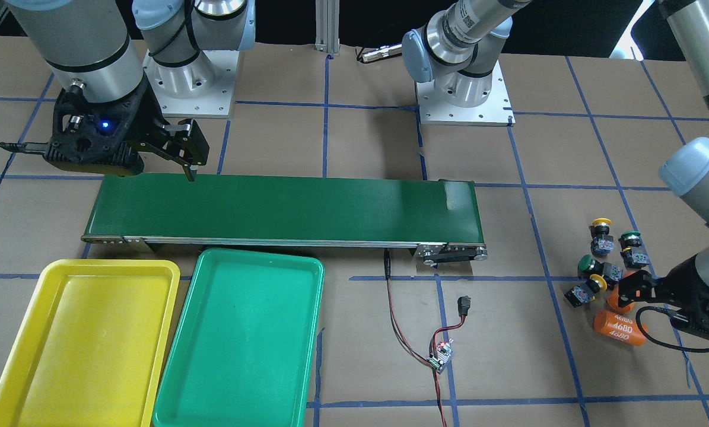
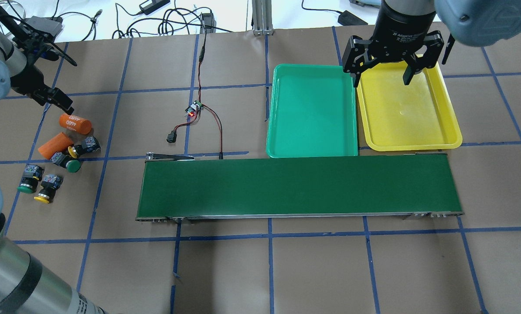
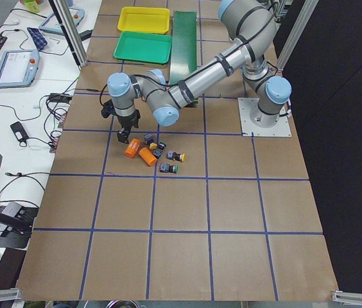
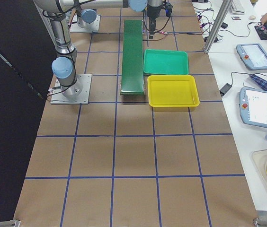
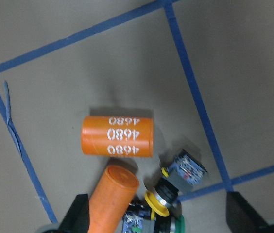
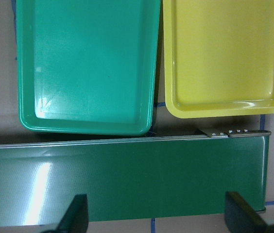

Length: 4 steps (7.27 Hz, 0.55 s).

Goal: Sort buttons by color to trays

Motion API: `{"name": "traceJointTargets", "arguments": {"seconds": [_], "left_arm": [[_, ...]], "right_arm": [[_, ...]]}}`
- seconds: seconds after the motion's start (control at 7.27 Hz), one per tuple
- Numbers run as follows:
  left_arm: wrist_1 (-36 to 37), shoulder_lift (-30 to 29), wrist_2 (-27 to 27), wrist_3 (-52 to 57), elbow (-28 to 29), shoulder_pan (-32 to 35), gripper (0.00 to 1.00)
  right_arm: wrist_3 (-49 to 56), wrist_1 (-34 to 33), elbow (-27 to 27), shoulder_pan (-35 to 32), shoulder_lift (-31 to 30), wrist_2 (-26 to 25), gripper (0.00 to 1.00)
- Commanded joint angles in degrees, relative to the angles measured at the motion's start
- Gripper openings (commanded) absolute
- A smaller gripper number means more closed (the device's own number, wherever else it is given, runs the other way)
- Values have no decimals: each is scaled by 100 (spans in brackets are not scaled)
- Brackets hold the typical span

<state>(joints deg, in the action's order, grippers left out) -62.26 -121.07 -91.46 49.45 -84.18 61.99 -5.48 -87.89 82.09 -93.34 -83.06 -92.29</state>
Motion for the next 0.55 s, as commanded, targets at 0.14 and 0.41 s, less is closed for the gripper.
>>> {"name": "traceJointTargets", "arguments": {"seconds": [0.14, 0.41], "left_arm": [[267, -469, 251, 82, 16, -73, 100], [276, -575, 252, 100, 25, -73, 100]], "right_arm": [[3, 0, 0, 0, 0, 0, 100], [3, 0, 0, 0, 0, 0, 100]]}}
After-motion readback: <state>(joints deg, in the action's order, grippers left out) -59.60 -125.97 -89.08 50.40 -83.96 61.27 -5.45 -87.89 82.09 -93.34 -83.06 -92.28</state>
